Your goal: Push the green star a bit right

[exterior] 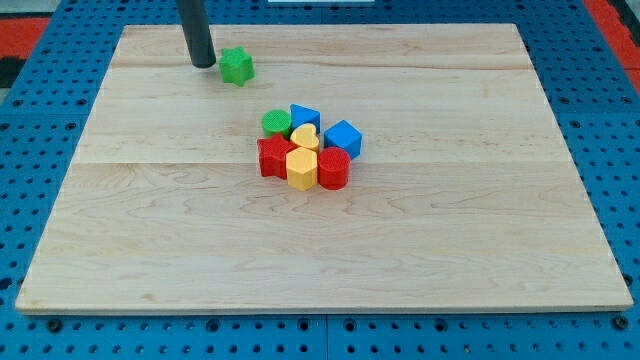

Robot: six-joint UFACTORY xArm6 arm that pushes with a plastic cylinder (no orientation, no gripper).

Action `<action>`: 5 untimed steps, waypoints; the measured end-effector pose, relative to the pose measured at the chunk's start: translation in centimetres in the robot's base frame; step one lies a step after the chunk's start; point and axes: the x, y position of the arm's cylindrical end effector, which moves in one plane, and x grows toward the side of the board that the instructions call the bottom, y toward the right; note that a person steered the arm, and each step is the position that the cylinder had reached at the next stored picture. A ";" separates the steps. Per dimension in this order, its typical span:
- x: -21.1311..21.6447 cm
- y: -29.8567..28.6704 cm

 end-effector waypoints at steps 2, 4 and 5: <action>-1.0 1.2; -1.0 4.5; -1.0 6.2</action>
